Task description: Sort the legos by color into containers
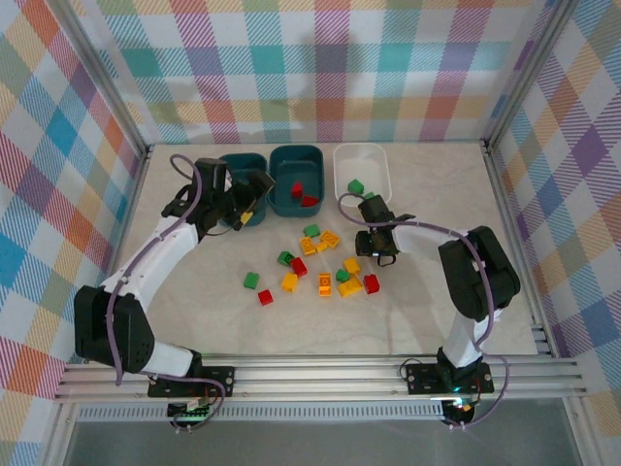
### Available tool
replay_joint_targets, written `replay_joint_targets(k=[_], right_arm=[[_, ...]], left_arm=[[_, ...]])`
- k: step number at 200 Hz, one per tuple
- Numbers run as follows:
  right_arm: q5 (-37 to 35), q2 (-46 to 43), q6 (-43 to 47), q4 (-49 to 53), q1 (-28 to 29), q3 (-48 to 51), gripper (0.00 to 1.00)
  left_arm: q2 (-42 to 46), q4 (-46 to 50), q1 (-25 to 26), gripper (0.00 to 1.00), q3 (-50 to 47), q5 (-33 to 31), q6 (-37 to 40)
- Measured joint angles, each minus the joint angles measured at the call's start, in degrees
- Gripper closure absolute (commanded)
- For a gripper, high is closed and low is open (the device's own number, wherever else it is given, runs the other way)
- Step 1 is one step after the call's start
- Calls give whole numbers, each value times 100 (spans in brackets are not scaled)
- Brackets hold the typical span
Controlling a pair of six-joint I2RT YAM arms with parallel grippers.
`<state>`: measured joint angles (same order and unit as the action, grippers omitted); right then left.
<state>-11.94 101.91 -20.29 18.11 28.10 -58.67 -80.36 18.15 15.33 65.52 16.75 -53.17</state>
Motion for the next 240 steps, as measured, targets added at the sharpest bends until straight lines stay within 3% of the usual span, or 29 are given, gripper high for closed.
replay_joint_targets(k=[48, 80, 149, 186, 219, 240], right_arm=[[-2, -540, -13, 184, 330, -293, 57], [203, -424, 7, 153, 514, -1340, 57], [619, 2085, 133, 186, 612, -4428, 55], [682, 2988, 273, 748, 612, -5698, 36], [706, 2914, 402, 872, 640, -5786, 32], [664, 2280, 476, 708, 693, -4942, 32]], left_arm=[[1606, -984, 586, 1, -1836, -404, -686], [1840, -1062, 997, 1, -2597, -610, -752], [3453, -162, 1078, 0, -2966, -1508, -428], [3154, 168, 1078, 0, -3169, -1510, -271], [3082, 260, 1078, 0, -3451, -1443, -271], [3180, 291, 1078, 0, -3532, -1443, -269]])
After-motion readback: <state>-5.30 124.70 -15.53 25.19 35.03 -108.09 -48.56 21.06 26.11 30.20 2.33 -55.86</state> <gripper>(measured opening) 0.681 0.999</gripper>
